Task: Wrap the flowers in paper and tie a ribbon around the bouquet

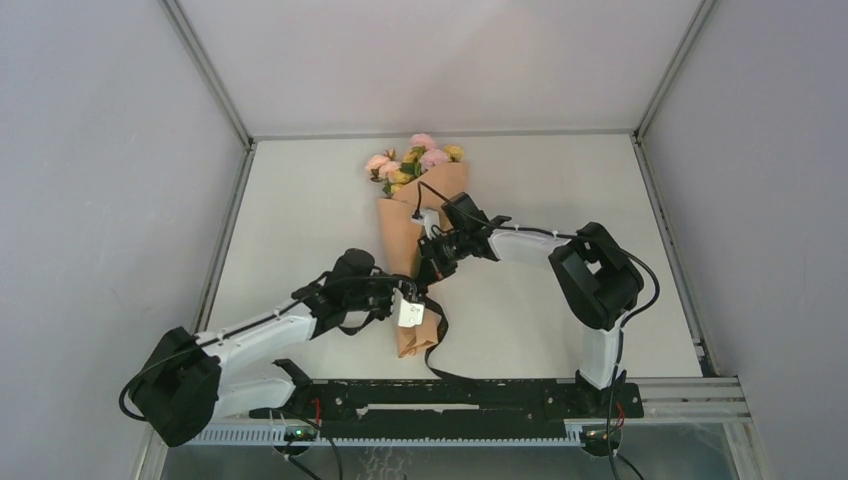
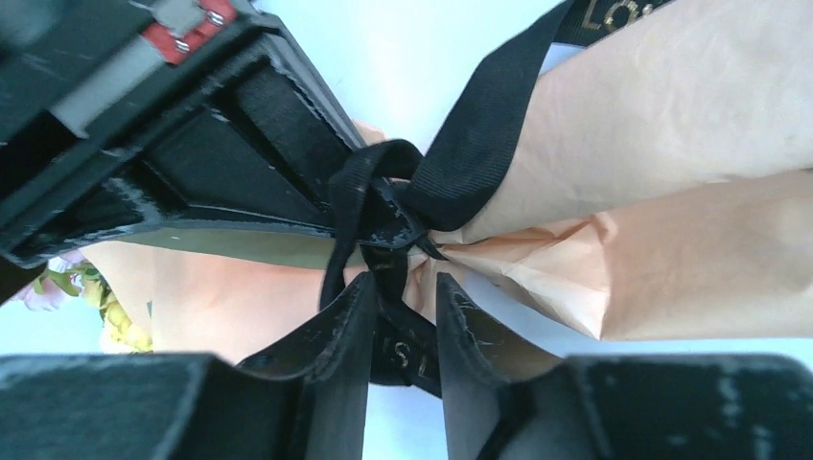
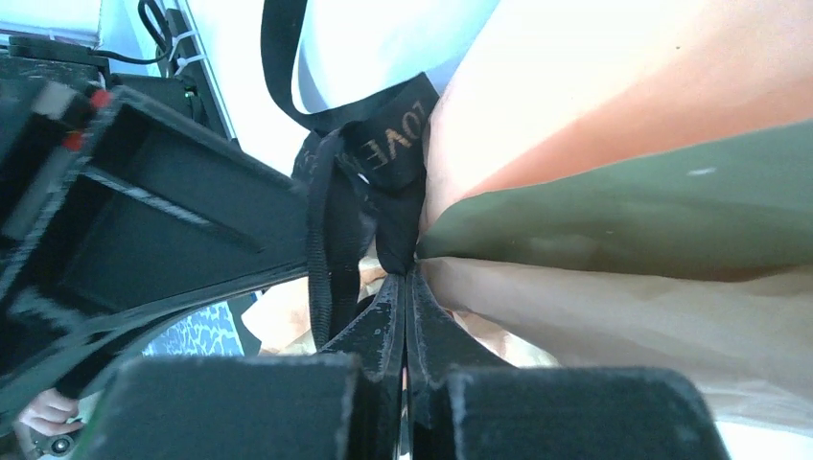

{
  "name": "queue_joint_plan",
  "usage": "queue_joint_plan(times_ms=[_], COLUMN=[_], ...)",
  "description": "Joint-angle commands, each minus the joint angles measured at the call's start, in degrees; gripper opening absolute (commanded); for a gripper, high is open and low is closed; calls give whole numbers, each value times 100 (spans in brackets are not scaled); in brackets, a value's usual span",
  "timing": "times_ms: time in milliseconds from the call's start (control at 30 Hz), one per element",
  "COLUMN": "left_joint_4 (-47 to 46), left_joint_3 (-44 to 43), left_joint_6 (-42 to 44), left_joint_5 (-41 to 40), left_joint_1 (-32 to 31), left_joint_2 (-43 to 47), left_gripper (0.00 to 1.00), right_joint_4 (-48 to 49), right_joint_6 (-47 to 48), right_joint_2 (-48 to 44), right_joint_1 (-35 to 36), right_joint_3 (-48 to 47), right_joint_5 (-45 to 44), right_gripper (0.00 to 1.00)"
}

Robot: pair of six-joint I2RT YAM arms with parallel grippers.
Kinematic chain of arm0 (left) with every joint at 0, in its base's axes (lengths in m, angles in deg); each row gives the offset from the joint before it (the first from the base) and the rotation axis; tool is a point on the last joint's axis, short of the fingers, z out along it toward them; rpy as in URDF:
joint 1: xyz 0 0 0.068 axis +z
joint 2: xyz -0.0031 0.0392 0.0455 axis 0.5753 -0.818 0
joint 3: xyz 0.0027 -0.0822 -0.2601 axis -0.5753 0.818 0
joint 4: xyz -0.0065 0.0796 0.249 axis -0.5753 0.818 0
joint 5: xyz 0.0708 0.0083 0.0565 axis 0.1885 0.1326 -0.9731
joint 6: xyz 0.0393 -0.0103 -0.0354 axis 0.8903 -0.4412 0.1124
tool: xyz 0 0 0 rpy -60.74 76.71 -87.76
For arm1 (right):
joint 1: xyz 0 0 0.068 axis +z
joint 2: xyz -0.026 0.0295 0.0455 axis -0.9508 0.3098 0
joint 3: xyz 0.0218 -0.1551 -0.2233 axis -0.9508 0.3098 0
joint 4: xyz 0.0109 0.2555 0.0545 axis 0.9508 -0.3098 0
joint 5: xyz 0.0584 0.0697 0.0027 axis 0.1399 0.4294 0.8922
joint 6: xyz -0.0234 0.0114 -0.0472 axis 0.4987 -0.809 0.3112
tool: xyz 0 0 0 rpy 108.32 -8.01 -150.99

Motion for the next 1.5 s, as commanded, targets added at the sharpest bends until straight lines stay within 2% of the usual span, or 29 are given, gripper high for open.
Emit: queue_joint_plan(times_ms=[0, 67, 167, 233, 367, 533, 667, 733, 933, 1067, 1167, 1233, 1300, 1333, 1367, 1467], left_joint_4=[1615, 2332, 3155, 3419, 3380, 3320, 2922, 2639, 2249, 2169, 1985, 1870, 1796, 1753, 1719, 1700], left_joint_3=[-922, -1157, -1349, -1308, -1140, -955, -810, -724, -586, -522, -486, -437, -384, -353, -323, -324], left_joint_6=[-24, -125, -343, -538, -1097, -1197, -1293, -1300, -1432, -1458, -1501, -1431, -1321, -1225, -1145, -902], left_joint_5=[529, 492, 260, -49, -831, -600, -651, -680, -548, -473, -541, -617, -710, -765, -898, -1195], left_joint_1=[102, 120, 221, 277, 322, 289, 251, 212, 139, -28, -35, -37, -35, -37, -42, 12], left_joint_2=[469, 541, 544, 491, 238, 221, 129, 114, 50, 37, 12, -6, -12, -7, 7, 92], left_gripper=[37, 43, 67, 72, 76, 81, 83, 83, 78, 77, 69, 55, 30, 11, 1, 0], right_joint_4=[18, 17, -39, -47, 11, 52, 124, 167, 168, 151, 150, 123, 77, 44, 4, -48], right_joint_6=[35, 10, 23, 24, -15, -72, -124, -163, -177, -184, -193, -195, -181, -169, -151, -122], right_joint_2=[-404, -481, -572, -565, -436, -412, -422, -410, -383, -424, -443, -451, -472, -503, -536, -665], right_joint_1=[9, 17, 49, 93, 129, 123, 138, 148, 158, 149, 149, 149, 136, 125, 104, 19], right_joint_3=[-2, 18, 25, 29, 24, 29, 27, 29, 29, 27, 29, 29, 29, 27, 24, 87], right_joint_5=[-259, -416, -655, -722, -786, -996, -1091, -1088, -1012, -1014, -1021, -1021, -1038, -1063, -1096, -1188], right_gripper=[0, 0, 0, 0, 5, 14, 21, 19, 0, 0, 0, 0, 0, 0, 0, 0])
